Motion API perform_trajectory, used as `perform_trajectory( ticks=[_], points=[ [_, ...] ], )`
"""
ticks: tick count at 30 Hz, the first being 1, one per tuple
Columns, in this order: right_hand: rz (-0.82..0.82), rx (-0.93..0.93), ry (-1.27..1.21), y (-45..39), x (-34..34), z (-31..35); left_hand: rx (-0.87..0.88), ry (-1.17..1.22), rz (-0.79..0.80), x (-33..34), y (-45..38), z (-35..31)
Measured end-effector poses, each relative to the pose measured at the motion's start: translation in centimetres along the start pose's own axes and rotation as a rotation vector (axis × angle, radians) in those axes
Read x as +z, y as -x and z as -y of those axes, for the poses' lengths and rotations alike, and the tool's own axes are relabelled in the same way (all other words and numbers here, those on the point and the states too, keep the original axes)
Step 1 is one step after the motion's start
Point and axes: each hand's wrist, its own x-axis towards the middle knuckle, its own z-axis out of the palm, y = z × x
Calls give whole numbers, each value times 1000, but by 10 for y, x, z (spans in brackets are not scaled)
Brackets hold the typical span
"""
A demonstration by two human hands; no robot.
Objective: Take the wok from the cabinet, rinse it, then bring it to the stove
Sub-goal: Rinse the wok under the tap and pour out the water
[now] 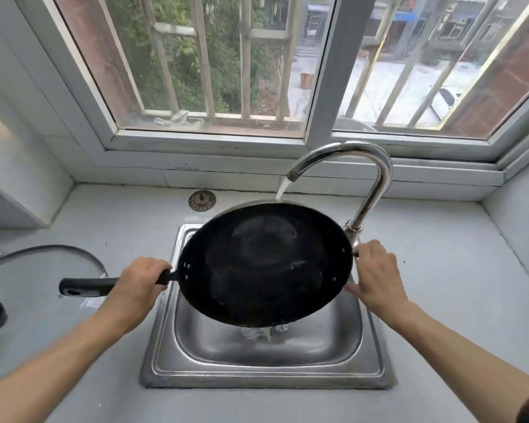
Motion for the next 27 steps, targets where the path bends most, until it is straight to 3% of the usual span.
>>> perform_trajectory(
  ticks=[5, 10, 20, 27],
  points=[
    [-94, -62, -136, 10, -7, -6, -14, 11, -130, 4, 4, 4],
    [-139, -1, -63, 1, -13, -9, -19, 46, -202, -1, -3, -7],
    [-120, 6, 32, -18, -4, -7, -4, 8, -248, 4, -30, 0],
    [-221, -6, 3, -18, 4, -9, 35, -66, -272, 5, -32, 2]
  ],
)
